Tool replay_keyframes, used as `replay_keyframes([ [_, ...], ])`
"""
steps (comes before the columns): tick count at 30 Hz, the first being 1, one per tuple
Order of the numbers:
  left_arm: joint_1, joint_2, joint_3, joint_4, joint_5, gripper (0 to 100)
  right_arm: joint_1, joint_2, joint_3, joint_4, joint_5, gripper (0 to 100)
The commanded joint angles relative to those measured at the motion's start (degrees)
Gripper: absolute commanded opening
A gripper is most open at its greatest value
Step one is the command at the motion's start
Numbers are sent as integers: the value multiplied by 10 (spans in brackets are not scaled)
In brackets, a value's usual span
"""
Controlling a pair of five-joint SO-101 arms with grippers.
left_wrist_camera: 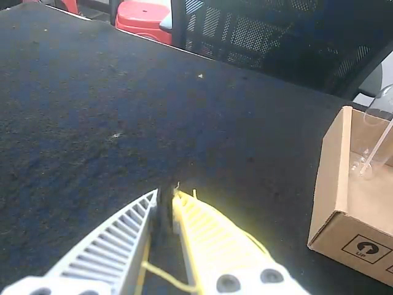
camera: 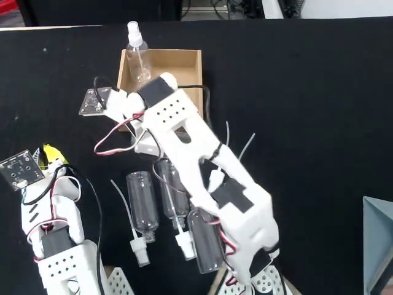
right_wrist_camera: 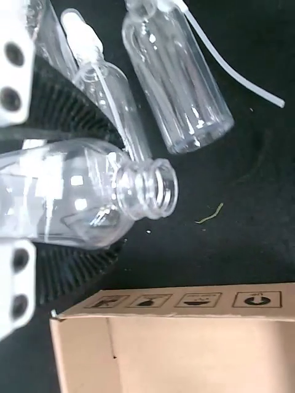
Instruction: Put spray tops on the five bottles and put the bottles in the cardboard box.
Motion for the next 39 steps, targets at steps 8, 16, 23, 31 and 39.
replay_keyframes([
  [8,1,-9,-4,-13,2,37,-11,-142,78,3,-5,96],
  [16,1,-9,-4,-13,2,37,-8,-190,134,4,-30,96],
  [23,1,-9,-4,-13,2,37,-7,-245,202,-17,-31,96],
  [31,1,-9,-4,-13,2,37,-6,-320,299,-62,-45,96],
  [39,2,-9,-4,-12,2,37,21,-367,358,-75,-62,96],
])
